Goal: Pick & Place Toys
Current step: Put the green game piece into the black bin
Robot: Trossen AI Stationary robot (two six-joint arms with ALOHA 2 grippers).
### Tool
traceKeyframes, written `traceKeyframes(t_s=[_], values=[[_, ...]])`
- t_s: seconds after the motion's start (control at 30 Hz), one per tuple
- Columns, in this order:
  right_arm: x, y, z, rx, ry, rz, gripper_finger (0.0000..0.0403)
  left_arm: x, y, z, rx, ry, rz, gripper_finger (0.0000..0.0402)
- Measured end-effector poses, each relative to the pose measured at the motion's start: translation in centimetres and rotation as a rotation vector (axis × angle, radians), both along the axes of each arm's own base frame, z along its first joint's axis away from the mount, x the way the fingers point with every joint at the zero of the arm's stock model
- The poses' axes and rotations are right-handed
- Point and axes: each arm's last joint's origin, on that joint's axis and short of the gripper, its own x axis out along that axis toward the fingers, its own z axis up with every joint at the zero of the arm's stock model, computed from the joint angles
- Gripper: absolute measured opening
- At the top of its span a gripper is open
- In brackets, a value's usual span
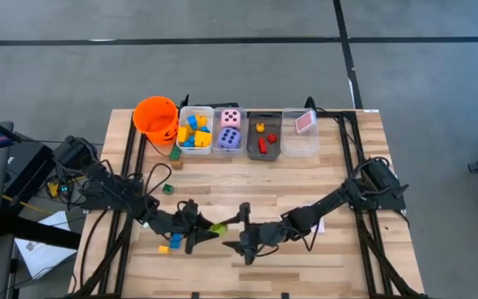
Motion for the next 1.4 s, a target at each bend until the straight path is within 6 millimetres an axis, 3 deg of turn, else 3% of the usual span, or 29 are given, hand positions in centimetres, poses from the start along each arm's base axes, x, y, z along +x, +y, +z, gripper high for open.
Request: traceKeyframes(t_s=[0.2, 0.37, 0.5, 0.7, 0.77, 1.07, 1.4], values=[[0.22, -0.47, 0.02, 0.005, -0.002, -0.015, 0.0285, 0.32, 0.51, 0.01, 0.011, -0.002, 0.017, 0.0137], [0.33, -0.44, 0.41, 0.025, -0.041, -0.014, 0.0240, 0.34, 0.55, 0.02, 0.020, -0.004, 0.020, 0.0137], [0.35, -0.36, 0.62, 0.036, -0.062, -0.013, 0.0171, 0.34, 0.54, 0.01, 0.020, -0.003, 0.018, 0.0137], [0.37, -0.41, 0.79, 0.055, -0.069, -0.027, 0.0037, 0.36, 0.62, -0.13, 0.027, 0.009, 0.014, 0.0137], [0.37, -0.43, 0.81, 0.083, -0.069, -0.036, 0.0012, 0.33, 0.63, -0.20, 0.032, 0.015, 0.014, 0.0137], [0.39, -0.54, 0.65, 0.104, -0.052, -0.043, 0.0005, 0.34, 0.62, -0.27, 0.030, 0.022, -0.001, 0.0147], [0.19, -0.20, 0.36, 0.042, -0.028, -0.017, 0.0063, 0.33, 0.61, -0.32, 0.032, 0.027, -0.004, 0.0137]])
